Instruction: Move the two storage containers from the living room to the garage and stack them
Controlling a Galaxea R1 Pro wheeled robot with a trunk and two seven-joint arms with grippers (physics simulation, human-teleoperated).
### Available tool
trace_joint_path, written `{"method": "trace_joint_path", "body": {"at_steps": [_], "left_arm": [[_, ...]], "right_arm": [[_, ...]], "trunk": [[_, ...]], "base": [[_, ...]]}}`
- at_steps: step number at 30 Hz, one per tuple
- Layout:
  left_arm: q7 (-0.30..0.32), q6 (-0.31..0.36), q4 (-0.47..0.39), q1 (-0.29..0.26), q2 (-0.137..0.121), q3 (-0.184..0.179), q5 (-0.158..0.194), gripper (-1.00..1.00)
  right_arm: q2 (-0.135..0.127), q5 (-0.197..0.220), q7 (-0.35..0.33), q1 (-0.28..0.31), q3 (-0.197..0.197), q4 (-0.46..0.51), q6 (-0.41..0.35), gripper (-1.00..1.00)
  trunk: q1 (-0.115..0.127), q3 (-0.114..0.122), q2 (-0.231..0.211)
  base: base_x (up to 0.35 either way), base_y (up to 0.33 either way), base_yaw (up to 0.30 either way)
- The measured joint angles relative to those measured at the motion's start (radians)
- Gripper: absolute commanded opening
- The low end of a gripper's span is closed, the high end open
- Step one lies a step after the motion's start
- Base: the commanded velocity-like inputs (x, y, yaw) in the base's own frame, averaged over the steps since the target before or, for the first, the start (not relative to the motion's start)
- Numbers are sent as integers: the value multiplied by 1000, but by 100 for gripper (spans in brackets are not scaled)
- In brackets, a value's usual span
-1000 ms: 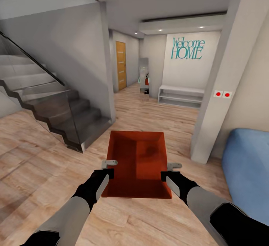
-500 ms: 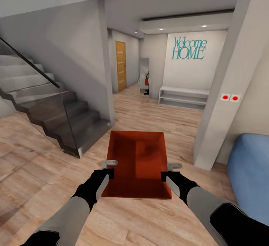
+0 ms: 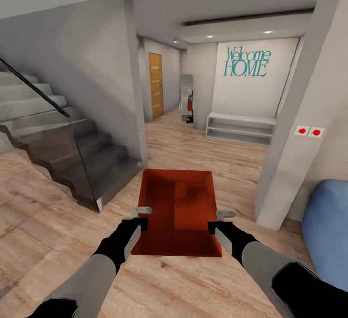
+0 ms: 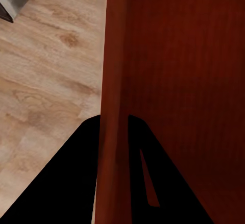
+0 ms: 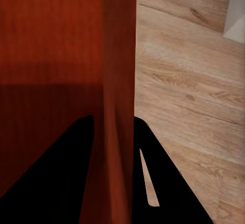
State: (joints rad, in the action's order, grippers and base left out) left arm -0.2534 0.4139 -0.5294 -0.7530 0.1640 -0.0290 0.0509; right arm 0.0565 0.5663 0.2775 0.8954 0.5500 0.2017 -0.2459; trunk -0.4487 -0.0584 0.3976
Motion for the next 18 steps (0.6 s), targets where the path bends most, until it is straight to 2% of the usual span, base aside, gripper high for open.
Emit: {"method": "trace_joint_path", "body": {"at_steps": [18], "left_arm": [[0,0,0,0,0,0,0,-100]], "right_arm": [[0,4,1,1,3,0,0,-100]], "trunk": [[0,0,0]], "base": [[322,0,-198]]}}
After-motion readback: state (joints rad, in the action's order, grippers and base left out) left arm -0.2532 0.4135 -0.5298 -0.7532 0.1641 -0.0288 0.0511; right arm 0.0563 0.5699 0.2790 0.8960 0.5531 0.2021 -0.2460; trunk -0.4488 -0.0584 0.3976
